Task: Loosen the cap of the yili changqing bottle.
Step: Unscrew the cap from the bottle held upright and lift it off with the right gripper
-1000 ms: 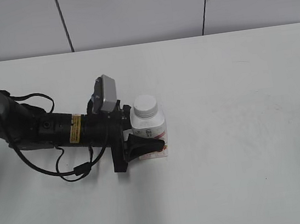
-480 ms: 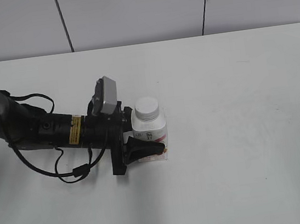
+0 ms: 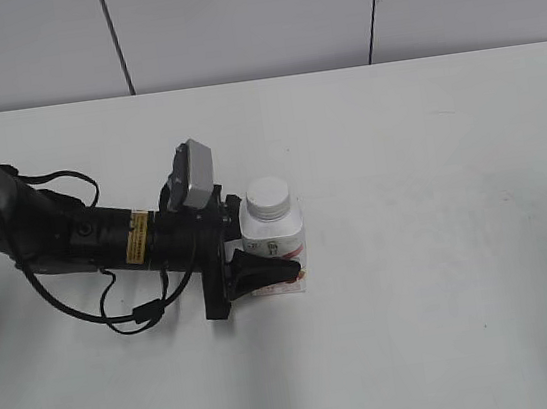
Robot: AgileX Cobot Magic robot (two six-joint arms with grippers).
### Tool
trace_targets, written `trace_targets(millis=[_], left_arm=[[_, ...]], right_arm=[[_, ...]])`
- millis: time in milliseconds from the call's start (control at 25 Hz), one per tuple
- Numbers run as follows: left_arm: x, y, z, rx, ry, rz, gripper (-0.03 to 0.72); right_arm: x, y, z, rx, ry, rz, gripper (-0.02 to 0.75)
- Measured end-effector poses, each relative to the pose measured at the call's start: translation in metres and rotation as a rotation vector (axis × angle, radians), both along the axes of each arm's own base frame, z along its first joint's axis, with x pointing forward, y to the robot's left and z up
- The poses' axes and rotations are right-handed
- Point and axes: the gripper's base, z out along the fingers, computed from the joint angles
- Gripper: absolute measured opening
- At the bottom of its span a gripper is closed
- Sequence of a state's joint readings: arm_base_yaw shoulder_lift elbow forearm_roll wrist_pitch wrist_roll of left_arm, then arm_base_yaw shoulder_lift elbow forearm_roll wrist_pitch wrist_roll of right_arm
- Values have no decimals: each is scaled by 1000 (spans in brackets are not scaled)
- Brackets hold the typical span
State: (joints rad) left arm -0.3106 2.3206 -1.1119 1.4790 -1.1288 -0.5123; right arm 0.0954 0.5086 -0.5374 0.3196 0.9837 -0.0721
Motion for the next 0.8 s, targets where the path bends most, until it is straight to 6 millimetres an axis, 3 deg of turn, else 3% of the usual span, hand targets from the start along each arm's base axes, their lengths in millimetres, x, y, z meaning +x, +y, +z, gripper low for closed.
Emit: trace_targets(millis=[320, 560, 800], left_arm=[[0, 0, 0, 0, 0, 1, 419], [0, 0, 0, -1, 0, 3, 419], [0, 0, 0, -1, 0, 3, 419]], right_arm=[[70, -1, 7, -121, 166, -1, 522], [106, 1, 9, -160, 154, 31, 522], [148, 6, 23, -111, 203, -37, 522]])
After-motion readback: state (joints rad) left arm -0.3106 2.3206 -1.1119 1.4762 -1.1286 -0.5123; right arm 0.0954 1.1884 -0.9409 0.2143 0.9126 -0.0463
